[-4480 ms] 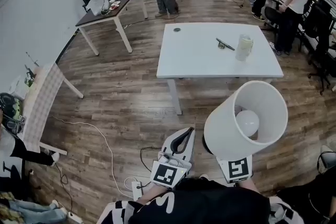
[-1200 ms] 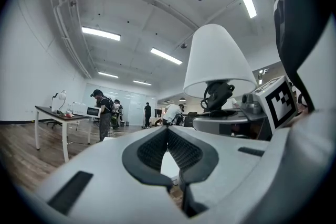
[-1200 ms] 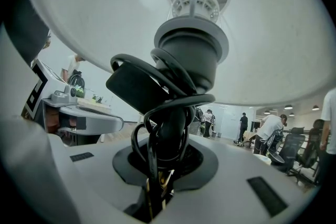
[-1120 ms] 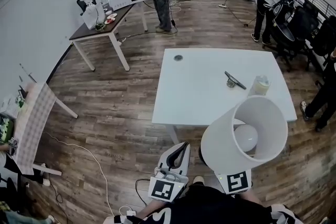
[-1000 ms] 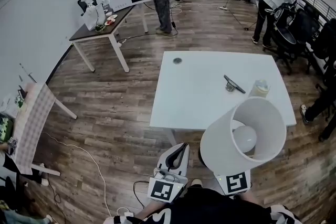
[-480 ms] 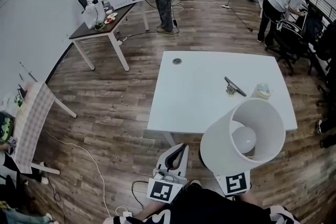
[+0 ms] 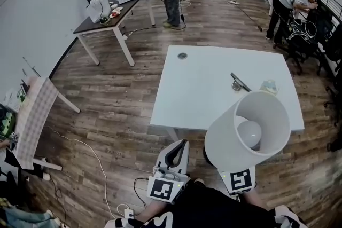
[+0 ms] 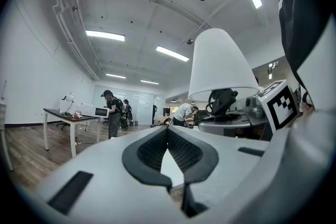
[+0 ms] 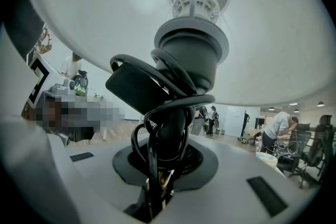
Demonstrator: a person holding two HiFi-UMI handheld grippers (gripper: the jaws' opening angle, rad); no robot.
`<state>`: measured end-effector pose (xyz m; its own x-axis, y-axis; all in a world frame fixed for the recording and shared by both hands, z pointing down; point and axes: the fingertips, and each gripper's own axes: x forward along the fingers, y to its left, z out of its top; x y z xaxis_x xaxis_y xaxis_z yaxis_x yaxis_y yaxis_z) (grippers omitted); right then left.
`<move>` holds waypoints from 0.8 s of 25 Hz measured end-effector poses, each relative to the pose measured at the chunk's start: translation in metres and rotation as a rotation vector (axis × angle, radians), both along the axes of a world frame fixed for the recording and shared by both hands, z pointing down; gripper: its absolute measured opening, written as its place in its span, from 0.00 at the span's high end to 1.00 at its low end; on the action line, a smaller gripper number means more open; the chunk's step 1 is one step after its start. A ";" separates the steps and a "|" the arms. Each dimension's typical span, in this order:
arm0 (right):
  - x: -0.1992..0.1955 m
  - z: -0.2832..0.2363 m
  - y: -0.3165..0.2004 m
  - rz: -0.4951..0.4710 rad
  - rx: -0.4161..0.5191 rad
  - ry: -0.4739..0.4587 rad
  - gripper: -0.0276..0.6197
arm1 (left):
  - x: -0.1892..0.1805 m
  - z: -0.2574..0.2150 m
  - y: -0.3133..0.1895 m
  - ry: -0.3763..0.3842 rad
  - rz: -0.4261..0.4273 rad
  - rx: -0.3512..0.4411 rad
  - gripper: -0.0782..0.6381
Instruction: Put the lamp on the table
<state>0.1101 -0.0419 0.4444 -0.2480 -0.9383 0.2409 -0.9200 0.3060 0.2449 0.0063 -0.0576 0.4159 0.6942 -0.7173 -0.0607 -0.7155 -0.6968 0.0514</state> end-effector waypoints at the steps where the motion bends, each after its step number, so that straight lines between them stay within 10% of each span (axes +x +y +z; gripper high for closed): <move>1: -0.001 0.000 -0.001 -0.006 0.000 0.004 0.85 | -0.001 0.000 0.000 -0.004 -0.002 -0.002 0.88; 20: 0.001 0.006 -0.070 0.036 0.017 -0.045 0.85 | 0.005 0.009 -0.067 0.002 0.017 -0.025 0.88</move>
